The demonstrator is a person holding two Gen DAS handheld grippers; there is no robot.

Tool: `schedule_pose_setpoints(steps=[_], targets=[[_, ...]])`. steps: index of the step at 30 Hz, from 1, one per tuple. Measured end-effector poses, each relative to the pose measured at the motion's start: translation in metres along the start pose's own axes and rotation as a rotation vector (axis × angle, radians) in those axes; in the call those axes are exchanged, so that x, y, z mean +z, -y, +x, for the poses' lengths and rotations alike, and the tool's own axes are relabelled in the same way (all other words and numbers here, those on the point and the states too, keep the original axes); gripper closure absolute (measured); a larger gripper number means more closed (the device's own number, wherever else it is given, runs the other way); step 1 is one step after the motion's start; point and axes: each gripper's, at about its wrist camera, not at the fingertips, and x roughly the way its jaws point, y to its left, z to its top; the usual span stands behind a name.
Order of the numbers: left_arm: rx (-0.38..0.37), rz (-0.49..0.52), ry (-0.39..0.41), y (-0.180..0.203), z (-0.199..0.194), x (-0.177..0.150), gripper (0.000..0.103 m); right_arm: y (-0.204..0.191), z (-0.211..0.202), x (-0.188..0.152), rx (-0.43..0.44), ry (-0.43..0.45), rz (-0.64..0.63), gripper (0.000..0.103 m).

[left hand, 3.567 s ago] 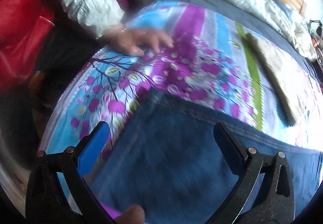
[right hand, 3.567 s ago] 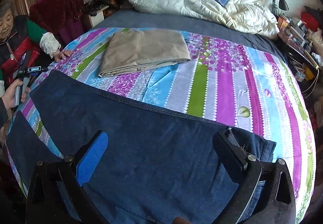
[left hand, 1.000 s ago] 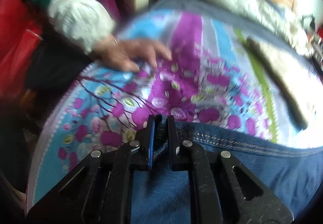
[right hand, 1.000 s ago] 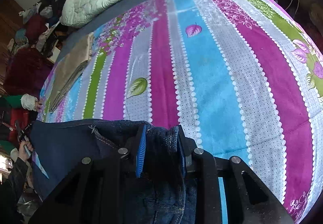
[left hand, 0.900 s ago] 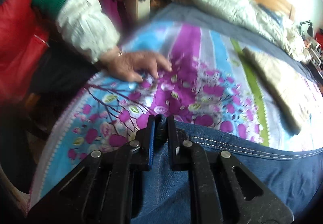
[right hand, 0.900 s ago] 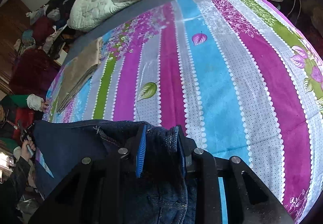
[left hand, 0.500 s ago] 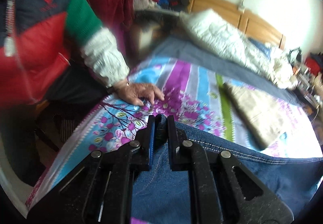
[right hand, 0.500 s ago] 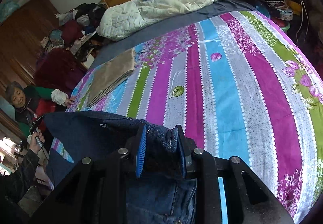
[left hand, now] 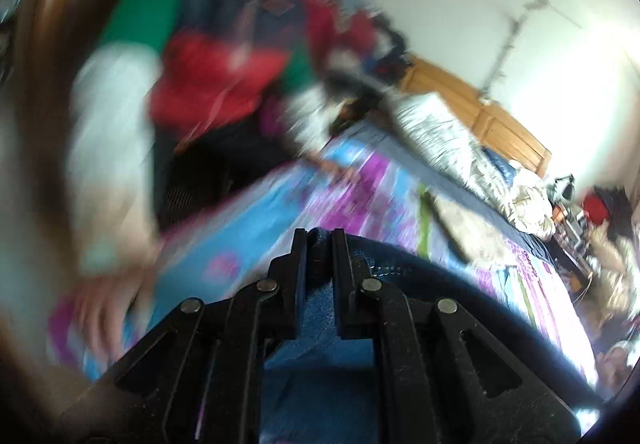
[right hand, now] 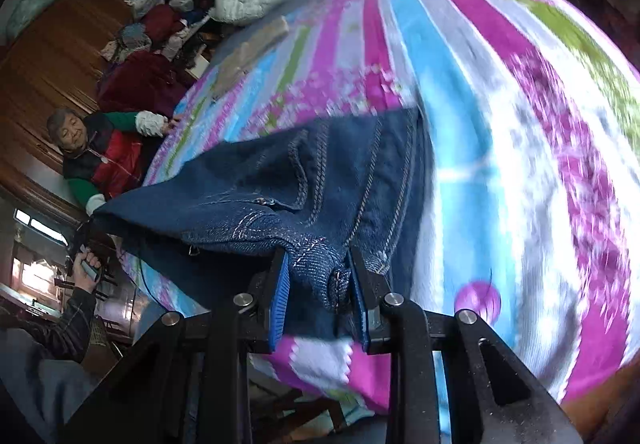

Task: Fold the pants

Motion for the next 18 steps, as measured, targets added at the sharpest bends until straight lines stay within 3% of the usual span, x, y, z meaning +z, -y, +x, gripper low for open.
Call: schedule_pose_setpoints(steps=[3, 6, 9, 10, 11, 14, 18], targets=[[0.076, -0.079, -0.133, -0.041, 0.017, -0.049, 0.091, 0.018, 0.020, -0.034, 0.001, -0.075, 0.049, 0.072], [0.143, -0.098, -0.216, -0.056, 0.037, -0.078, 0.091, 0.019, 0.020, -0.034, -0.010, -0.057, 0.058, 0.072], [0.131, -0.114, -0.193, -0.052, 0.038, -0.069, 0.091, 0.006, 0.017, -0.029, -0.057, -0.094, 0.000, 0.071], [0.125, -0.106, -0.183, -0.049, 0.037, -0.064, 0.091, 0.004, 0.015, -0.029, -0.079, -0.115, -0.013, 0.068], [0.116, -0.100, -0.177, -0.046, 0.038, -0.058, 0.090, 0.001, 0.014, -0.028, -0.122, -0.139, -0.032, 0.059], [0.094, -0.098, -0.167, -0.048, 0.030, -0.045, 0.085, -0.016, -0.002, -0.032, -0.220, -0.202, -0.110, 0.059], [0.149, -0.187, -0.046, -0.093, -0.015, -0.040, 0.084, -0.065, -0.008, -0.027, -0.264, -0.268, -0.221, 0.059]])
